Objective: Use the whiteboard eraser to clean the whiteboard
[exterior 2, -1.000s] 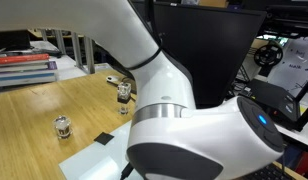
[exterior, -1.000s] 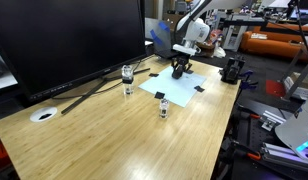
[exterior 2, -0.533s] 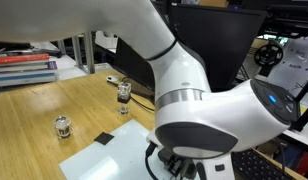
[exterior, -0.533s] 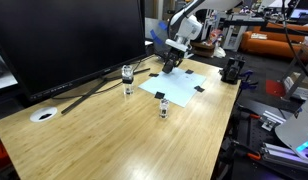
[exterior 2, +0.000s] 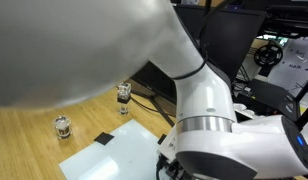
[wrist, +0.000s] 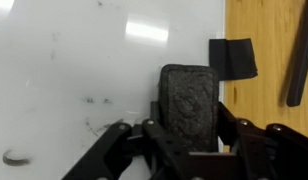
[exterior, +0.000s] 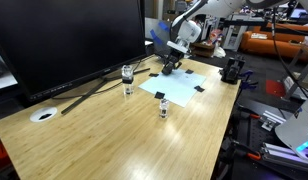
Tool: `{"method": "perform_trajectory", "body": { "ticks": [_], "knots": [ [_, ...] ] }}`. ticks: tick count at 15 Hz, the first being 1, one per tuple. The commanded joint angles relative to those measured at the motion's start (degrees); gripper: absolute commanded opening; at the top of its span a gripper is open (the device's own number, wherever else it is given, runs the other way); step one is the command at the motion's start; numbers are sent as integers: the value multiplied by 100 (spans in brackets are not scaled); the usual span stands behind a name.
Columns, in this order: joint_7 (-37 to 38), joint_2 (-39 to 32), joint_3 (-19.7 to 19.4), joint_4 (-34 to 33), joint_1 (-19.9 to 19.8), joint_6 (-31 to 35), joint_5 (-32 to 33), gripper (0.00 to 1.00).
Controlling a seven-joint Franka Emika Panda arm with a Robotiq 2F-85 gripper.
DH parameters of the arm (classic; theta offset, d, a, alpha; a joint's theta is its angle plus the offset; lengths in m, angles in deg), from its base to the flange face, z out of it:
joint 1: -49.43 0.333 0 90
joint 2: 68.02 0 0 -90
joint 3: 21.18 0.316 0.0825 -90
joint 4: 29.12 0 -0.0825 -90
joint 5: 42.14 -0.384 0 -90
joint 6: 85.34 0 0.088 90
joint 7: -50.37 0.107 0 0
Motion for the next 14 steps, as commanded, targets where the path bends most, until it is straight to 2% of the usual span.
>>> {"method": "perform_trajectory", "body": {
  "ticks": [1, 10, 14],
  "knots": [
    [-10, -279, 24, -376, -98, -362, -68, 30],
    [478, -434, -222, -591, -83, -1087, 187, 30],
    [487, -555, -150, -728, -247, -1677, 105, 30]
  ]
}}
